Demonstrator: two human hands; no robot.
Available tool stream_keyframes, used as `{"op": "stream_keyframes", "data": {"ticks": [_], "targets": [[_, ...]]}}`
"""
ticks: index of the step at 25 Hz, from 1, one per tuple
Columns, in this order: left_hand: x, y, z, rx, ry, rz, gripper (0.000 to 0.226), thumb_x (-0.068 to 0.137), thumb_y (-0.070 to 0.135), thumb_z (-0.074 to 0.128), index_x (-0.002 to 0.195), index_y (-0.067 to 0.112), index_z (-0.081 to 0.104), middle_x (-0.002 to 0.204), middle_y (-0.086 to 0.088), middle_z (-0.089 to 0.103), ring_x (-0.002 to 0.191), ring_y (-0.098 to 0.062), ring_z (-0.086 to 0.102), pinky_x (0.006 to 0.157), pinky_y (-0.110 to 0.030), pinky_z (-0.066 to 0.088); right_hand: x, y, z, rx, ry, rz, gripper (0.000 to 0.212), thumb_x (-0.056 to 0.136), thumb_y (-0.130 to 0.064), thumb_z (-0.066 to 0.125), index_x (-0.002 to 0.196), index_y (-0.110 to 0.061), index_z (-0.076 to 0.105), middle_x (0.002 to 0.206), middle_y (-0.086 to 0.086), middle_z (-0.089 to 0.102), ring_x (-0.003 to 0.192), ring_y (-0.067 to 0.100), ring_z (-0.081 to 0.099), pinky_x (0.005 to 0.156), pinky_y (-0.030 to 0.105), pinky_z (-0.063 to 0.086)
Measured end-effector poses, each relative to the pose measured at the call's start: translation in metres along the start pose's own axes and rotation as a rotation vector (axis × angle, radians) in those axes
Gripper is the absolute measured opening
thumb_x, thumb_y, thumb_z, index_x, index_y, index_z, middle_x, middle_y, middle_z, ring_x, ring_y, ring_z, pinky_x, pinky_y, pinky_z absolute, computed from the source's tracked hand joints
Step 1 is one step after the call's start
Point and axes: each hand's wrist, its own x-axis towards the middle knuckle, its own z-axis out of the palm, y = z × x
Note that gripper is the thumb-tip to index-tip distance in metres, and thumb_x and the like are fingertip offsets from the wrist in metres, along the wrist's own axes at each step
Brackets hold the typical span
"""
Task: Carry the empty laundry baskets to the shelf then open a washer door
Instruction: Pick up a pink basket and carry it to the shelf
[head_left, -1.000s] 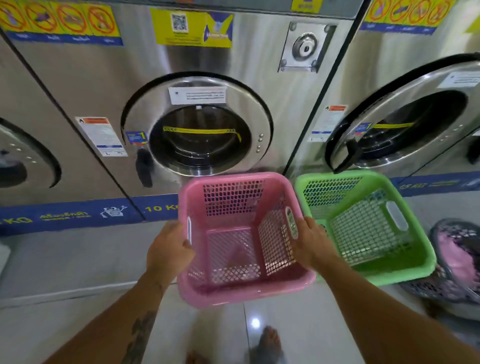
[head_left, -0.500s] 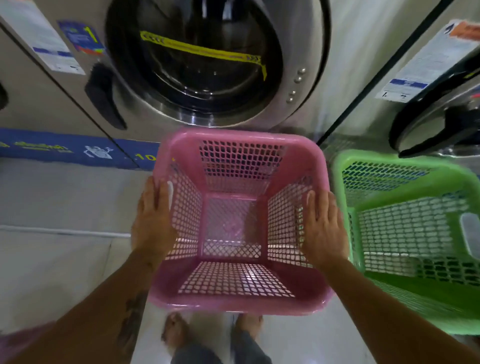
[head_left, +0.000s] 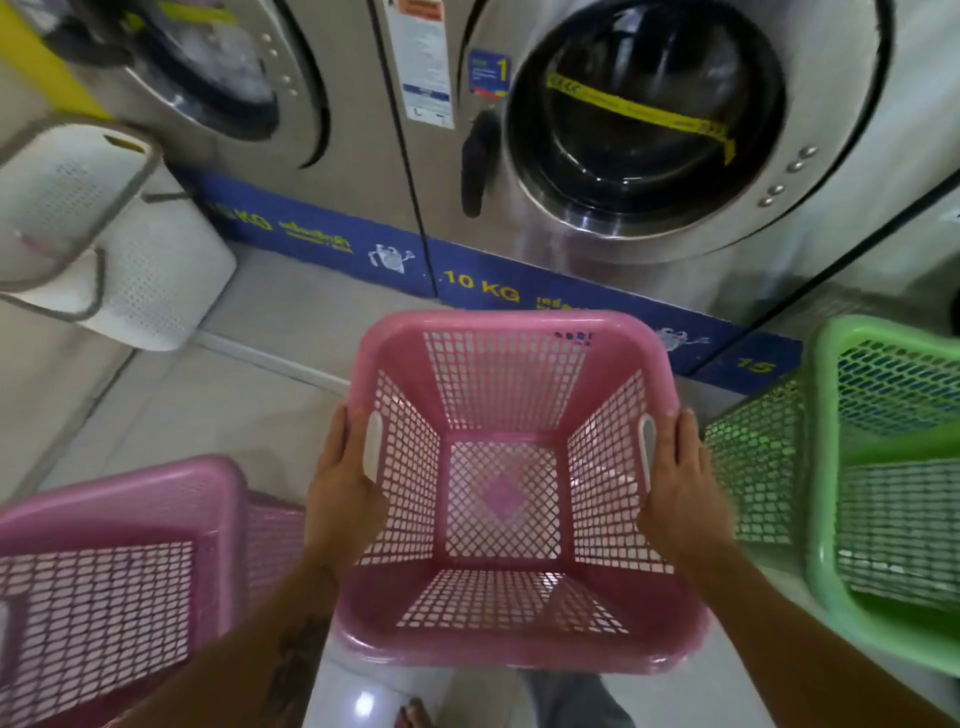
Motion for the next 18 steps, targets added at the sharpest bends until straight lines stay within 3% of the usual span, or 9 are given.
{"op": "stream_keyframes", "data": {"ticks": [4,8,13,18], "targets": [[-0.04,-0.064,-0.005,-0.059,-0.014,-0.022,0.084,0.07,0.035,0.032,0.152,0.032,0.017,0.162,0.005,0.011,0.132,-0.036,0.043,0.1,-0.051,0.046,-0.044,-0.039,0.056,-0.016,0.018,0.012,0.105,0.072,-0.003,0.065,0.153,-0.006,-0.002,0.162,0.018,0.004,0.142,0.043,0.029,0.09,0.054,0.052],[-0.076,-0.129,0.015,-0.039,0.009,-0.028,0.088,0.076,0.001,0.049,0.153,0.029,0.017,0.162,0.007,0.009,0.14,-0.029,0.034,0.105,-0.048,0.042,-0.079,-0.061,0.115,-0.013,0.03,0.021,0.097,0.077,-0.004,0.062,0.152,-0.007,0.0,0.161,0.021,0.007,0.14,0.046,0.031,0.096,0.057,0.048],[-0.112,-0.177,0.051,-0.053,-0.006,-0.018,0.091,0.075,-0.008,0.048,0.154,0.025,0.017,0.163,0.008,0.006,0.145,-0.023,0.022,0.106,-0.036,0.036,-0.107,-0.062,0.177,-0.025,0.024,0.003,0.095,0.079,-0.009,0.065,0.149,-0.01,0.001,0.156,0.023,0.015,0.136,0.048,0.036,0.092,0.058,0.05],[-0.137,-0.2,0.082,0.0,-0.046,0.05,0.092,0.073,-0.016,0.046,0.154,0.015,0.016,0.163,-0.006,0.006,0.147,-0.031,0.017,0.113,-0.038,0.029,-0.133,-0.048,0.227,0.023,-0.048,0.079,0.104,0.081,-0.015,0.068,0.152,-0.011,-0.007,0.162,0.014,-0.002,0.144,0.045,0.021,0.097,0.06,0.045]]}}
